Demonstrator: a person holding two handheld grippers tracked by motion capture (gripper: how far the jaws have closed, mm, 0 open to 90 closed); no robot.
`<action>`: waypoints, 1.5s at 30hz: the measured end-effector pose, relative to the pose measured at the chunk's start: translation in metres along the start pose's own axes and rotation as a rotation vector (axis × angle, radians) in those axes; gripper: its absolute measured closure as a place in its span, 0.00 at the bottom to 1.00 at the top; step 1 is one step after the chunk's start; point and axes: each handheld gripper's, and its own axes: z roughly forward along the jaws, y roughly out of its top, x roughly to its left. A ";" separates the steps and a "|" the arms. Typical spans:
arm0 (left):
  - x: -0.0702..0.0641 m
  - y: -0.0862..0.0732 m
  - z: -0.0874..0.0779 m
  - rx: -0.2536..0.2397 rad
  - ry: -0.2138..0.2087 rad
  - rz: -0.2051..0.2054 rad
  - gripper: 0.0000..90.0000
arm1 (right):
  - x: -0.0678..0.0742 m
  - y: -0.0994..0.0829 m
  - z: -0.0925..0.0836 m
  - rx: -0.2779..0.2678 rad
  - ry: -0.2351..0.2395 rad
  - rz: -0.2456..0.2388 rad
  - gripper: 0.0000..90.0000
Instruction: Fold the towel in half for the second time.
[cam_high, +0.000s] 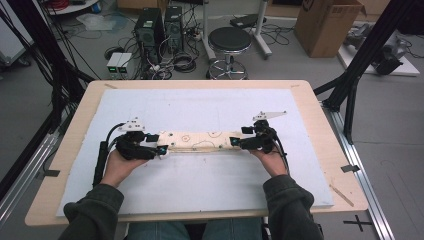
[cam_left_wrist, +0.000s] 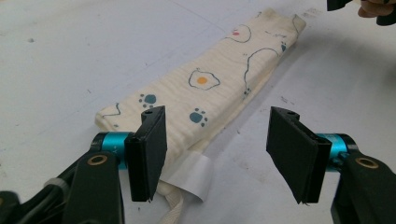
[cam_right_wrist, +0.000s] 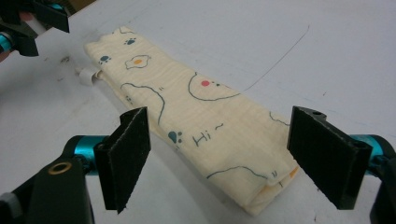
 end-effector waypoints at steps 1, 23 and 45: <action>0.000 0.000 -0.001 0.005 0.002 0.006 0.43 | 0.001 0.000 -0.001 0.000 0.005 0.001 0.23; -0.009 -0.020 -0.025 -0.039 0.022 0.018 0.39 | 0.020 -0.011 -0.018 -0.021 -0.012 -0.060 0.19; -0.026 -0.036 -0.038 -0.034 0.030 0.036 0.36 | 0.019 -0.041 -0.049 -0.024 -0.073 -0.069 0.19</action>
